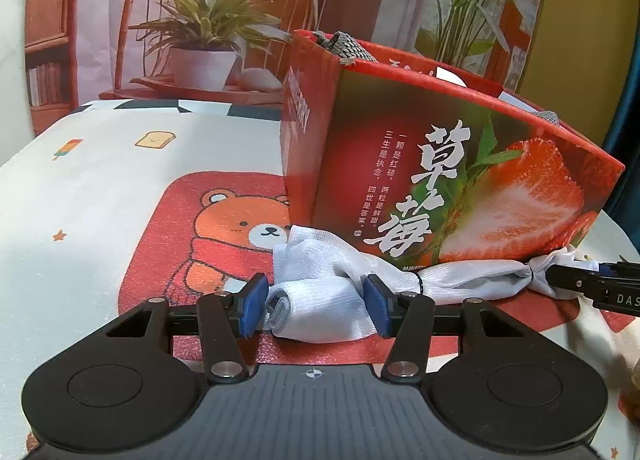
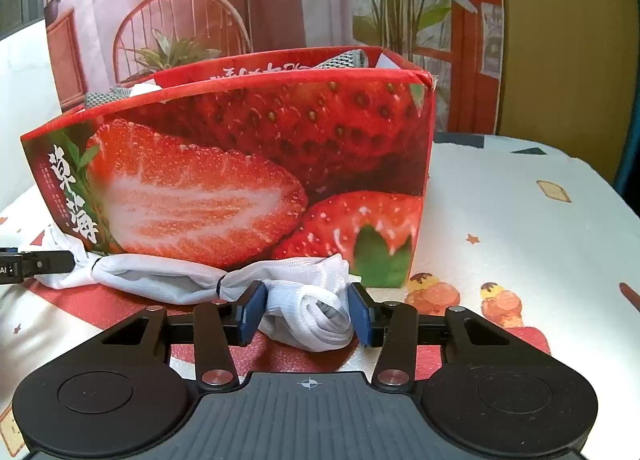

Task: Organize soft objects
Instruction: 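Close both tools on the white cloth, then lift the white cloth with both tools over the red box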

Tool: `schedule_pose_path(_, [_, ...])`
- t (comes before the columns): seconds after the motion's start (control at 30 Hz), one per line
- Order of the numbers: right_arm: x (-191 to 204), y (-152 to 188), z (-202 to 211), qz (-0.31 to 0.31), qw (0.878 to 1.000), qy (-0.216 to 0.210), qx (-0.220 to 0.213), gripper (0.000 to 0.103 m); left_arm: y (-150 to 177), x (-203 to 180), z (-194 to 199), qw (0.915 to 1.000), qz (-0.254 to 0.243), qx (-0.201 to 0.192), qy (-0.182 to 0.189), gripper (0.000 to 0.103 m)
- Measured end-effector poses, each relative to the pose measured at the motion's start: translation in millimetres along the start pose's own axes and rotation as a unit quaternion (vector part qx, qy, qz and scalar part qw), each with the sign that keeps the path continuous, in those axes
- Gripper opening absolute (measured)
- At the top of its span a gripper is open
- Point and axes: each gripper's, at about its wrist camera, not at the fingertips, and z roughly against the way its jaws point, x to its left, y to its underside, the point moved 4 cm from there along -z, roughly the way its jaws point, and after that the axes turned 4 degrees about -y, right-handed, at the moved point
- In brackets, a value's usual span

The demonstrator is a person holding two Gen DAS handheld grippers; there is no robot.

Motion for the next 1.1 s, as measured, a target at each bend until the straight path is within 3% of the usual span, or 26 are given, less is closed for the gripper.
schedule_pose_path(0.43, [1.0, 1.2, -0.2, 0.001, 1.0, -0.01, 0.003, 0.034, 0.0, -1.5, -0.9, 1.0, -0.005, 0.0, -0.001, 0.056])
schedule_pose_path(0.63, [2.5, 2.5, 1.7, 0.011, 1.0, -0.015, 0.002, 0.027, 0.6, -3.2, -0.1, 0.9999, -0.011, 0.001, -0.004, 0.052])
schedule_pose_path(0.8, [8.1, 2.7, 2.7, 0.028, 0.999, -0.02, 0.0, 0.023, 2.8, -11.4, 4.2, 0.9995, -0.027, 0.006, -0.016, 0.044])
schedule_pose_path(1.0, [13.2, 3.7, 8.2, 0.038, 0.999, -0.023, -0.011, 0.021, 10.2, -26.8, 17.8, 0.9975, -0.068, 0.01, -0.012, 0.025])
schedule_pose_path(1.1, [17.1, 3.9, 12.0, 0.05, 0.998, -0.017, -0.02, 0.02, 14.3, -29.0, 26.0, 0.9969, -0.078, 0.014, -0.009, 0.021])
